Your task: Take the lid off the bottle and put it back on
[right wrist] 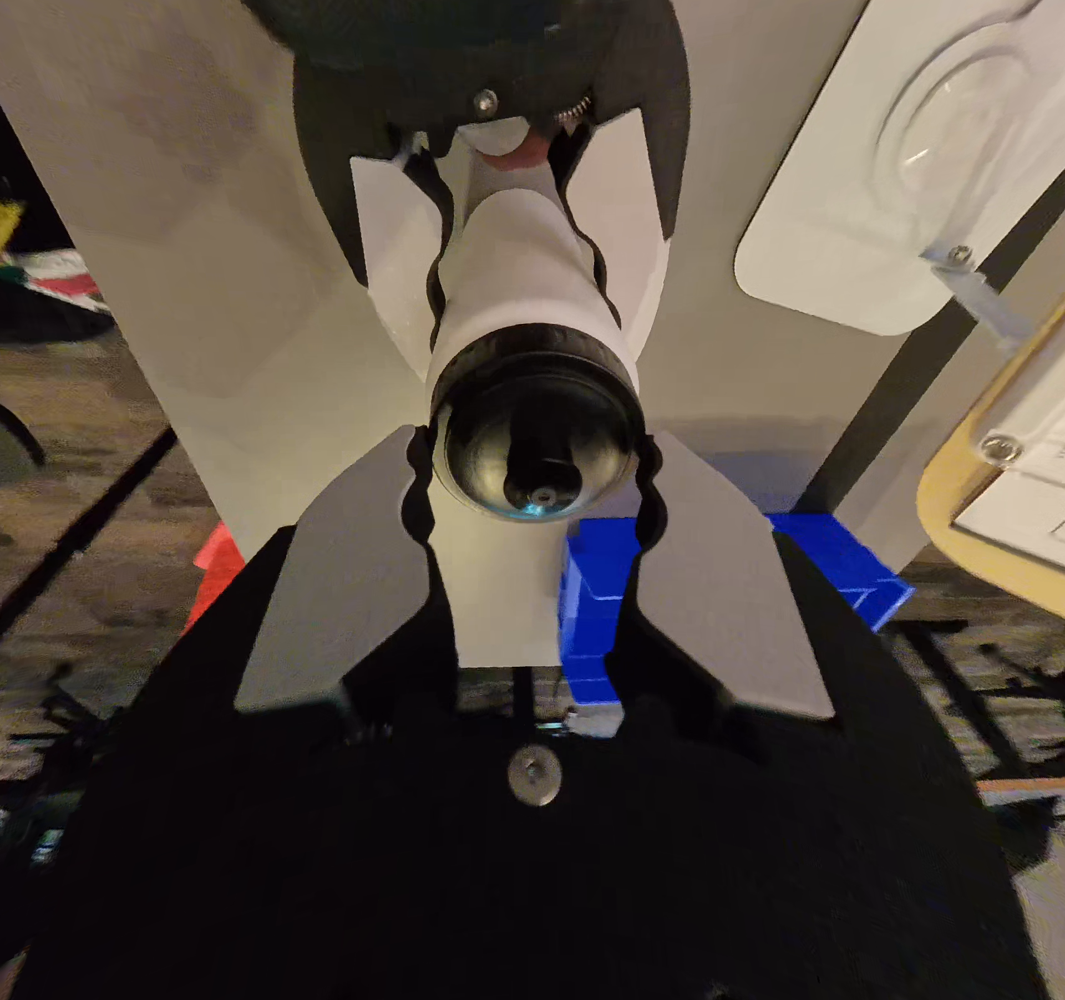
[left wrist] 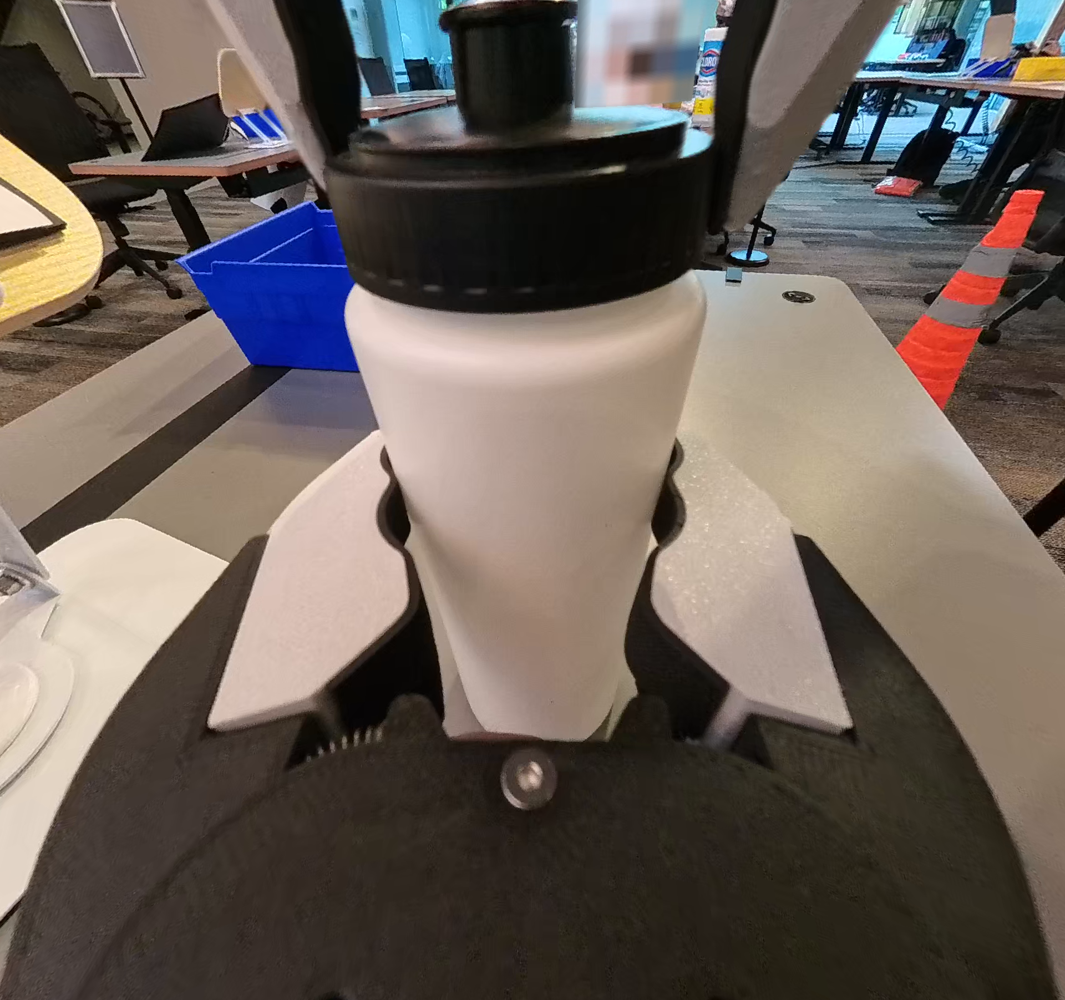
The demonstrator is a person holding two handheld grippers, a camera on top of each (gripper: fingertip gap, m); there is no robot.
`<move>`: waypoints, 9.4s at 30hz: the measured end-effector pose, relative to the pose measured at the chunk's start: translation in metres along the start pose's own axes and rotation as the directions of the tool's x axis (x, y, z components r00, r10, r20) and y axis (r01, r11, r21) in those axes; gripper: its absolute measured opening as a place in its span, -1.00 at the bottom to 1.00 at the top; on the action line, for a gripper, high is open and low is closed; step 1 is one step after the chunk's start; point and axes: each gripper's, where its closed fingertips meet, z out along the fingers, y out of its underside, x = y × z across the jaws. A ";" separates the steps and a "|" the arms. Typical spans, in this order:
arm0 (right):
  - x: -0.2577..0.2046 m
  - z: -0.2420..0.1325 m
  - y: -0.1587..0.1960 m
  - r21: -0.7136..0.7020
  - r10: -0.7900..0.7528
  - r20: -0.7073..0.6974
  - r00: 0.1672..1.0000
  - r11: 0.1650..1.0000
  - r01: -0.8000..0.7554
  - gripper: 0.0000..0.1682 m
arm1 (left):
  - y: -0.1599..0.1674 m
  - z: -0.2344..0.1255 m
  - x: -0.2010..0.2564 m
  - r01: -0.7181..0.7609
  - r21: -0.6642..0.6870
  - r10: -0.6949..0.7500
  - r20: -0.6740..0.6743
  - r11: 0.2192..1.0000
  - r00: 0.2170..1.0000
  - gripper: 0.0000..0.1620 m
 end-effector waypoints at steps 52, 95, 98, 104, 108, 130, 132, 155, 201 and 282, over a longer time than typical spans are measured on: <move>0.007 0.000 -0.004 0.065 0.252 0.054 0.966 0.965 -0.256 0.19 | 0.000 0.001 0.000 -0.003 0.003 0.003 0.009 1.000 1.000 0.04; 0.002 -0.007 -0.008 0.062 0.144 0.045 0.989 0.987 -0.146 -0.06 | 0.000 0.001 0.000 -0.002 0.008 0.002 0.009 1.000 1.000 0.04; 0.001 -0.006 -0.006 0.060 -0.001 0.005 1.000 0.998 0.001 -0.20 | 0.000 0.001 0.000 -0.001 0.010 0.001 0.008 1.000 1.000 0.04; 0.001 -0.007 -0.008 0.052 0.174 0.044 0.984 0.983 -0.176 -0.24 | 0.000 0.002 0.000 0.002 0.010 -0.002 0.009 1.000 1.000 0.04; 0.001 -0.005 -0.010 0.048 0.398 0.066 0.915 0.915 -0.401 -0.24 | 0.000 0.001 0.000 -0.001 0.011 0.001 0.009 1.000 1.000 0.04; 0.001 -0.001 -0.004 0.050 0.250 0.059 0.966 0.966 -0.253 -0.09 | 0.000 0.002 0.000 -0.001 0.011 0.001 0.009 1.000 1.000 0.04; 0.005 -0.001 -0.004 0.065 0.144 0.016 0.990 0.987 -0.144 -0.10 | 0.000 0.002 0.000 -0.001 0.011 0.001 0.009 1.000 1.000 0.04; -0.001 0.005 -0.002 0.034 0.194 0.054 0.980 0.980 -0.196 -0.14 | 0.000 0.001 0.000 -0.002 0.012 0.002 0.010 1.000 1.000 0.04; 0.000 0.007 -0.003 0.013 0.139 0.031 0.990 0.990 -0.139 -0.15 | 0.000 0.002 0.000 -0.004 0.011 0.004 0.018 1.000 1.000 0.04; 0.009 0.053 -0.028 0.951 0.442 0.222 0.869 0.099 -0.294 0.20 | 0.029 0.011 0.008 0.013 -0.037 -0.015 -0.037 0.999 0.999 -0.01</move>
